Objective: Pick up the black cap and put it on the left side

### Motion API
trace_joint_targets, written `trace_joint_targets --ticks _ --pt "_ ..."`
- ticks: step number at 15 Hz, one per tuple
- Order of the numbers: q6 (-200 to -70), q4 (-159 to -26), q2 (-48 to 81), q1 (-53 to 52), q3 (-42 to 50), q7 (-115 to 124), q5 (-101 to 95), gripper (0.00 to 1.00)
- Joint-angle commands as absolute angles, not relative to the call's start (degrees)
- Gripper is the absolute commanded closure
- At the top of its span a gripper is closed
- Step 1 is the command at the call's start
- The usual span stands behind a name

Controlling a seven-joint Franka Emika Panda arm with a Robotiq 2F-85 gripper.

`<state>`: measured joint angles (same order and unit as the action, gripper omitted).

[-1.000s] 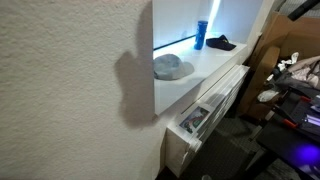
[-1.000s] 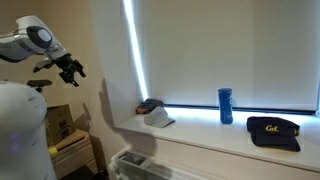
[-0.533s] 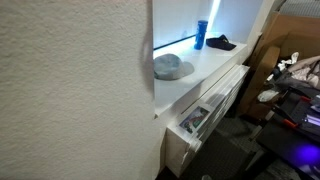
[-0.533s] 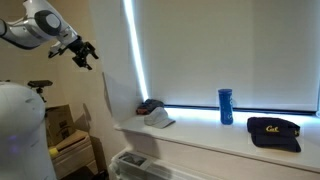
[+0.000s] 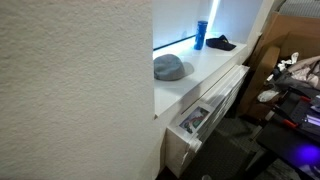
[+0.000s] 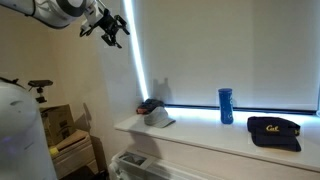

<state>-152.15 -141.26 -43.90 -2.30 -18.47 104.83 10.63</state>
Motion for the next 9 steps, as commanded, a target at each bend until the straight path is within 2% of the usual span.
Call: trace_joint_targets --ticks 1,4,9 --pt "-151.99 -141.11 -43.85 -2.22 -18.63 104.6 10.85 0.0" --pt "-155.12 -137.94 -41.25 0.5 -20.2 106.45 9.87 0.0" --pt "-152.85 -126.74 -32.65 3.93 -9.66 108.86 14.08 0.0"
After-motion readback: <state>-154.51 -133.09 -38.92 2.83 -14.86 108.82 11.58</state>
